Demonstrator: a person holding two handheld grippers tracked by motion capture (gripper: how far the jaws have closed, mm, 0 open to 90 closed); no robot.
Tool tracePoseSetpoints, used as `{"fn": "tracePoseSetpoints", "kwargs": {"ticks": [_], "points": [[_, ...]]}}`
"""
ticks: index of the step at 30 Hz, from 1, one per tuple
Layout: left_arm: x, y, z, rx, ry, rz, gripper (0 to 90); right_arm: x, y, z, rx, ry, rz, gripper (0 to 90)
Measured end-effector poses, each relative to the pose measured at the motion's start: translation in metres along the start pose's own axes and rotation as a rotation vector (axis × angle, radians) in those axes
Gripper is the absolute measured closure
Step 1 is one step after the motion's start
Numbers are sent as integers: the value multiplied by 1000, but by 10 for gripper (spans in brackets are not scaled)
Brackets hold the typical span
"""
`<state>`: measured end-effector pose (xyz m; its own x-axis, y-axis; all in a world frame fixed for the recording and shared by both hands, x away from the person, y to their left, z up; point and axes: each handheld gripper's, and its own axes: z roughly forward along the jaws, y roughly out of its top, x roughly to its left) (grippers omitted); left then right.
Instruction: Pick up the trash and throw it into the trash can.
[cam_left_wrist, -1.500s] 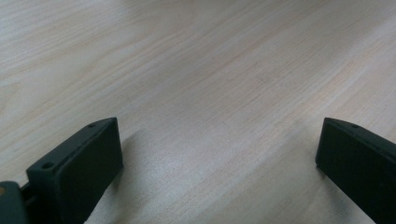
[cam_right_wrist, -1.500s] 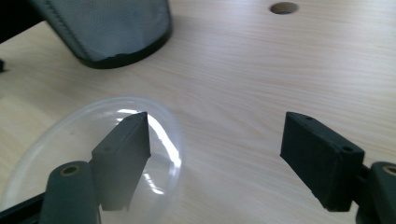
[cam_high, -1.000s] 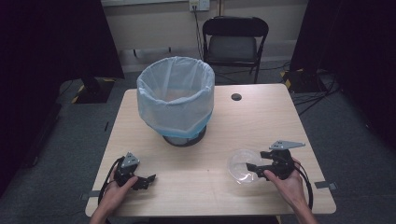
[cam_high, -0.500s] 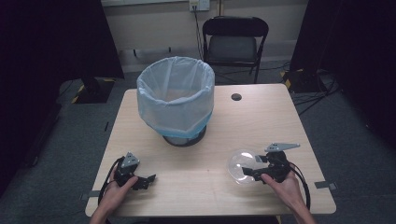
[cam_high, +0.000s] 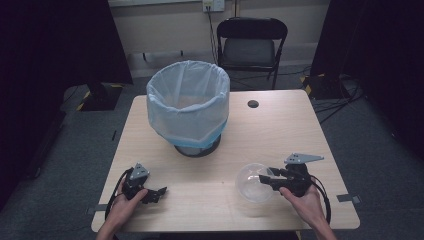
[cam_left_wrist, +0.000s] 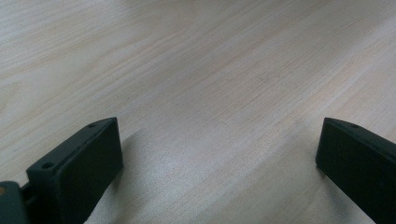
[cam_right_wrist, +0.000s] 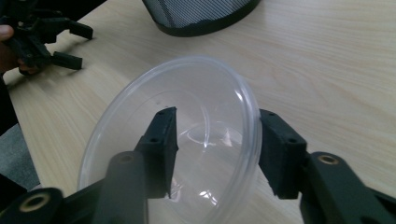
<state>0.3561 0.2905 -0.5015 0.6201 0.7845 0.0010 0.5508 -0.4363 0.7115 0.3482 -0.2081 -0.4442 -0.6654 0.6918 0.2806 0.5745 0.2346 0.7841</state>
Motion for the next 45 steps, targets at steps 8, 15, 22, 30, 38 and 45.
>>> {"fn": "tracePoseSetpoints", "kwargs": {"ticks": [8, 15, 22, 30, 38, 45], "points": [[0, 0, 0, -2, -1, -1, 0, 17, 7, -6, -68, 21, -38, 742], [0, 0, 0, -2, -2, -1, 0, 28, 14, -7, -100, 95, -47, 832], [0, 0, 0, -2, -1, 2, 0, 38, 22, -4, -110, 60, -92, 840], [0, 0, 0, -2, 0, 1, 0, 35, 40, -4, -179, 35, -91, 840], [0, 0, 0, -2, -2, -1, 0, 30, 49, -2, -210, 32, -73, 841], [0, 0, 0, -2, -2, -1, 0, 31, 62, -6, -274, 34, -59, 840]]}}
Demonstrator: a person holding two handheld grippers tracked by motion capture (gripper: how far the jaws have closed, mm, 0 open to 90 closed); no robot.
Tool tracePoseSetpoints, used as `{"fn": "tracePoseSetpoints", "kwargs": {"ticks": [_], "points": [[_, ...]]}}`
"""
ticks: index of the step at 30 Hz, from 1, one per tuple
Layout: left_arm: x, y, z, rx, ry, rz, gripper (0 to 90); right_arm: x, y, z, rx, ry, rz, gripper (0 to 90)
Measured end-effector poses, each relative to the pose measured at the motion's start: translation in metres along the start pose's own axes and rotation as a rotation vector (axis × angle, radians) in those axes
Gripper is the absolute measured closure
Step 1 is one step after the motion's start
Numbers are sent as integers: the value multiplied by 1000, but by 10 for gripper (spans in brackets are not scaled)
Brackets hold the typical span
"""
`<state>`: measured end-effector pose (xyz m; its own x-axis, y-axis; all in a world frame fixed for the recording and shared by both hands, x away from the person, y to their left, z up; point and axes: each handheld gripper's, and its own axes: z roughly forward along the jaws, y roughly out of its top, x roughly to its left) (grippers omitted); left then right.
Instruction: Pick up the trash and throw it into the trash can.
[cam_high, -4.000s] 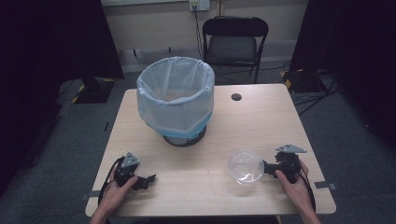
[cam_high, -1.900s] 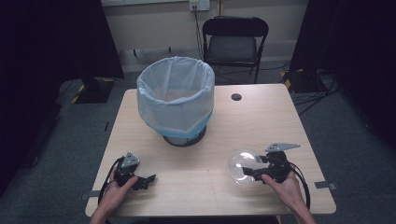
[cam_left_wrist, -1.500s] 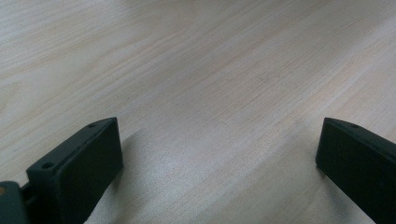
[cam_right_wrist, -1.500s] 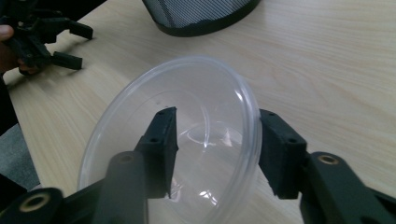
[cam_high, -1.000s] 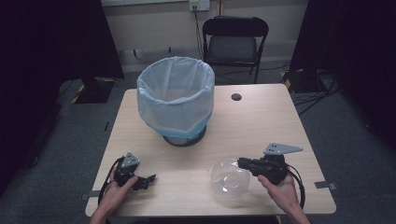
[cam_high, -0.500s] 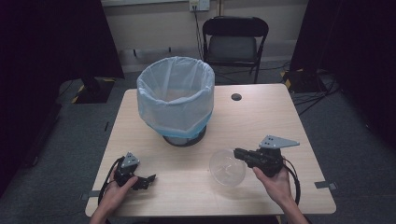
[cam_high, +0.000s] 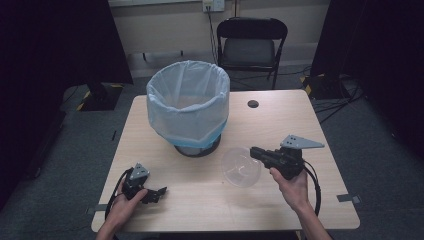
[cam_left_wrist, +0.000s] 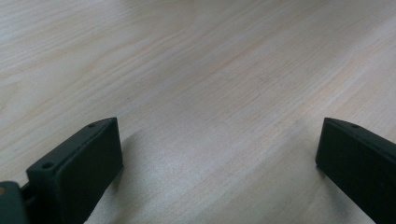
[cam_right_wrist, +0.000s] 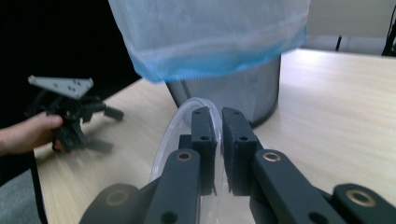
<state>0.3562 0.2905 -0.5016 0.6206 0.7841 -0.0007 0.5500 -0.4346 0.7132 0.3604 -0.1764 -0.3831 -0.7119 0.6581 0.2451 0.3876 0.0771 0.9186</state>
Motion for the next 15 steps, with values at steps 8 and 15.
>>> {"fn": "tracePoseSetpoints", "kwargs": {"ticks": [8, 15], "points": [[0, 0, 0, 1, 0, 0, 0, 3, 29, -4, -79, 20, -8, 841], [0, 0, 0, 0, 2, 1, 0, 6, 47, -6, -138, 40, -13, 841]]}}
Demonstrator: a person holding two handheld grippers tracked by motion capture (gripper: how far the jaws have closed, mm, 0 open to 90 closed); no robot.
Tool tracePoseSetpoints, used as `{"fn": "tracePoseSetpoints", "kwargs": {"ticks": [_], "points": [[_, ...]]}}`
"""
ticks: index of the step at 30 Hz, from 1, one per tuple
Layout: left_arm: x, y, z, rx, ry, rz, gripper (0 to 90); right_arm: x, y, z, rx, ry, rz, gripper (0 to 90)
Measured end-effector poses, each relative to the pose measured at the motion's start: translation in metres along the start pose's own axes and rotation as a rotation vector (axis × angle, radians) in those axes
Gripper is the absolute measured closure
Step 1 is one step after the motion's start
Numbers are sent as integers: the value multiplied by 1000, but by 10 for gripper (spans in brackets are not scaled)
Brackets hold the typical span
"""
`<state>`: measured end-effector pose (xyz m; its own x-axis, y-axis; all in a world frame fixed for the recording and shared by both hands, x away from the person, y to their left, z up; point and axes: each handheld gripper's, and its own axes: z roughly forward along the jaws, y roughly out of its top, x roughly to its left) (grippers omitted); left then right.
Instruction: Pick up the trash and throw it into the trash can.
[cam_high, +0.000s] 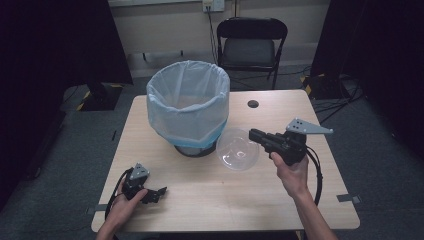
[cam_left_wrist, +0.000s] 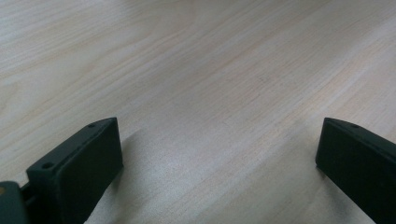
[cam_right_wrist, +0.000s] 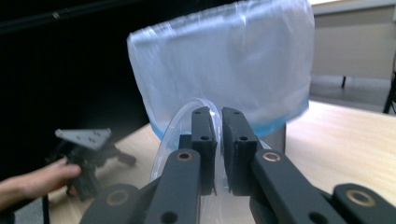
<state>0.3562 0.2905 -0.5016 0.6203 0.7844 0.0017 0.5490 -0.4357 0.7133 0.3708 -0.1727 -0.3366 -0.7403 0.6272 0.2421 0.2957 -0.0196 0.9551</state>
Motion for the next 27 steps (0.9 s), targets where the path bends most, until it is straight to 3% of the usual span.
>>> {"fn": "tracePoseSetpoints", "kwargs": {"ticks": [12, 27], "points": [[0, 0, 0, 1, 0, 1, 0, 12, 56, 2, -111, 40, -40, 842], [0, 0, 0, 0, -1, 0, 0, 23, 95, 17, -191, 105, -55, 842]]}}
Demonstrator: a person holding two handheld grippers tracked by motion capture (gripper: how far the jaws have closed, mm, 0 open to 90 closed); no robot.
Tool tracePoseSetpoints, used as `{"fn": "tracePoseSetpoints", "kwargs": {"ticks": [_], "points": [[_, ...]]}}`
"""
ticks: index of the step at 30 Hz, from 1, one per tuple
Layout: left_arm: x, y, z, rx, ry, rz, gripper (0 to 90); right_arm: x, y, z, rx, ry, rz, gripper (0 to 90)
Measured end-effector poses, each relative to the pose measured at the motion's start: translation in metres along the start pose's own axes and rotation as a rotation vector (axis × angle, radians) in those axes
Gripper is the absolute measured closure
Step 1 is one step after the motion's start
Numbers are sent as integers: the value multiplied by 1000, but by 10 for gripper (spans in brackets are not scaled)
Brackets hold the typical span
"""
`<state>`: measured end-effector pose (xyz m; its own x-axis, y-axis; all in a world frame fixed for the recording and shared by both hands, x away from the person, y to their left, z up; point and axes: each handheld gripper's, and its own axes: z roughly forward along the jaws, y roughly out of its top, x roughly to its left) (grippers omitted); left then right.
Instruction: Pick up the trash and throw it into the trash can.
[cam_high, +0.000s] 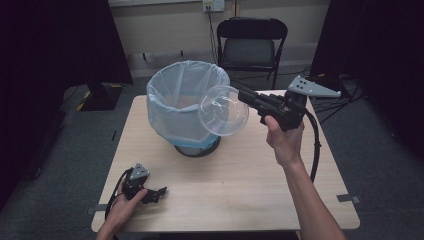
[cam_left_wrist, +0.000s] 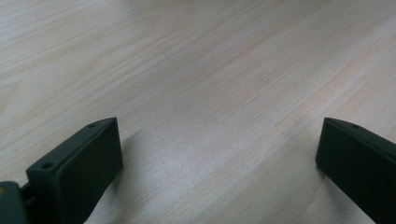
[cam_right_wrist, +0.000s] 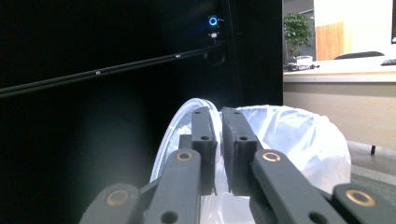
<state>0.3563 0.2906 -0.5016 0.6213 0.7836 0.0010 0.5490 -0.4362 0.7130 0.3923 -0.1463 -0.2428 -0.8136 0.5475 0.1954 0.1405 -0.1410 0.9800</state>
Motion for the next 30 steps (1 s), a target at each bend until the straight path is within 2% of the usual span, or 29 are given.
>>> {"fn": "tracePoseSetpoints", "kwargs": {"ticks": [3, 7, 8, 9, 10, 11, 13, 14, 17, 18, 19, 20, 21, 27, 30], "points": [[0, 0, 0, -1, -3, -2, 0, -2, 7, 8, -13, -1, 4, 842], [0, 0, 0, 0, -1, 0, 0, -12, 17, 24, -23, -9, 23, 843], [0, 0, 0, 0, -1, 1, 0, -18, 21, 34, -27, -14, 32, 842], [0, 0, 0, 0, -1, 0, 0, -18, 21, 34, -27, -14, 32, 842], [0, 0, 0, 0, -1, 0, 0, -23, 26, 43, -27, -21, 39, 842], [0, 0, 0, 0, -1, 0, 0, -23, 26, 43, -27, -21, 39, 842], [0, 0, 0, 1, -1, 1, 0, -27, 30, 54, -27, -23, 47, 842], [0, 0, 0, 0, -1, 1, 0, -31, 33, 65, -29, -24, 52, 842], [0, 0, 0, 0, -1, 1, 0, -33, 36, 75, -25, -29, 53, 842], [0, 0, 0, 0, -1, 0, 0, -36, 37, 87, -22, -37, 55, 843], [0, 0, 0, 0, -1, 1, 0, -36, 37, 87, -22, -37, 55, 843], [0, 0, 0, 0, -2, 1, 0, -40, 35, 97, -11, -47, 60, 843], [0, 0, 0, 0, -2, 1, 0, -40, 35, 97, -11, -47, 60, 843], [0, 0, 0, -3, -5, -4, 0, -51, 25, 126, 32, -71, 66, 842], [0, 0, 0, -3, -5, -5, 0, -58, 14, 141, 75, -80, 64, 842]]}}
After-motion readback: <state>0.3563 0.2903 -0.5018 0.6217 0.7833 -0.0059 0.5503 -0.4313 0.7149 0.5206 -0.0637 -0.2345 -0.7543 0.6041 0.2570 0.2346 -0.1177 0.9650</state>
